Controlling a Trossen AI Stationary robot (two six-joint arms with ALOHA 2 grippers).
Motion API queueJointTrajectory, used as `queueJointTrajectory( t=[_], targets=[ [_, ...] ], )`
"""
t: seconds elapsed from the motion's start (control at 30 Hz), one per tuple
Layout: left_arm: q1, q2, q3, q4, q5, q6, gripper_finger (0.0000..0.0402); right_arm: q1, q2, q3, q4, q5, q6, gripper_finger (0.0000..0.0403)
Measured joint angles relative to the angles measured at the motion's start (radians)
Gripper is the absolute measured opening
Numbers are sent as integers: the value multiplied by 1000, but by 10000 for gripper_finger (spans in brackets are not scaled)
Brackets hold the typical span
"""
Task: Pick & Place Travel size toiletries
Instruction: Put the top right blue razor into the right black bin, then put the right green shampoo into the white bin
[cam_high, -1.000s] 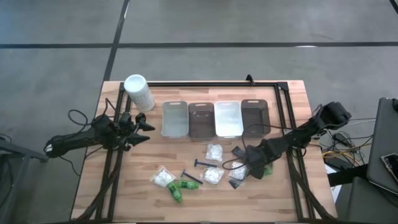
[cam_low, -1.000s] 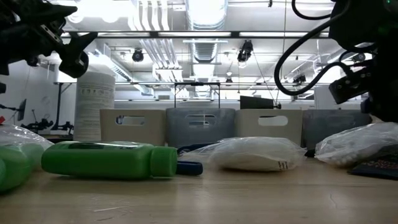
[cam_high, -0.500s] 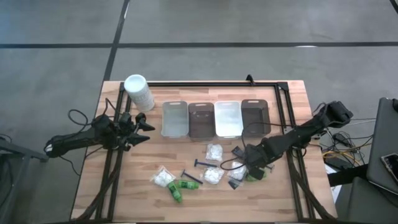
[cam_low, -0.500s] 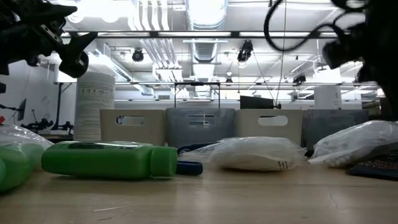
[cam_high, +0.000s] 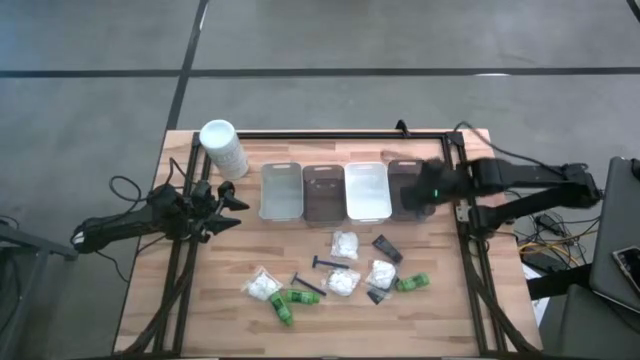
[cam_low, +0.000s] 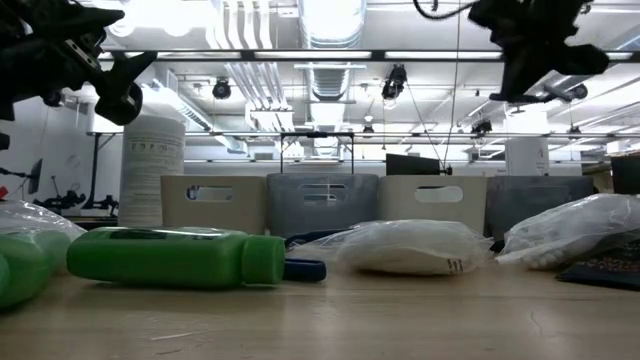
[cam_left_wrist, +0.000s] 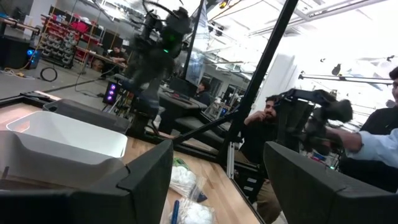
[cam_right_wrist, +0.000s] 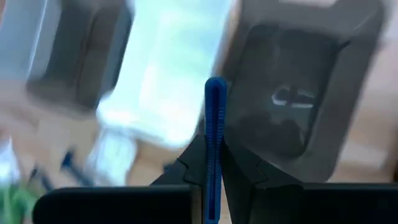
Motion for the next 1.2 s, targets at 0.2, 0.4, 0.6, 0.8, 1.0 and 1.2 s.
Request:
queueJointTrajectory(
  t=[0.2, 0.4, 0.6, 0.8, 1.0, 1.2],
  targets=[
    [0, 0, 0, 0, 0, 0, 257, -245, 26, -53, 27, -10, -137, 30],
    [0, 0, 0, 0, 0, 0, 257, -365, 120, -97, 112, -44, -246, 34],
    [0, 0, 0, 0, 0, 0, 257, -386, 238, -133, 126, -94, -292, 37],
    [0, 0, 0, 0, 0, 0, 257, -387, 301, -135, 195, -93, -278, 69],
    [0, 0, 0, 0, 0, 0, 257, -377, 299, -135, 197, -86, -254, 128],
    [0, 0, 0, 0, 0, 0, 257, -249, 187, -135, 192, -84, -253, 190]
  ],
)
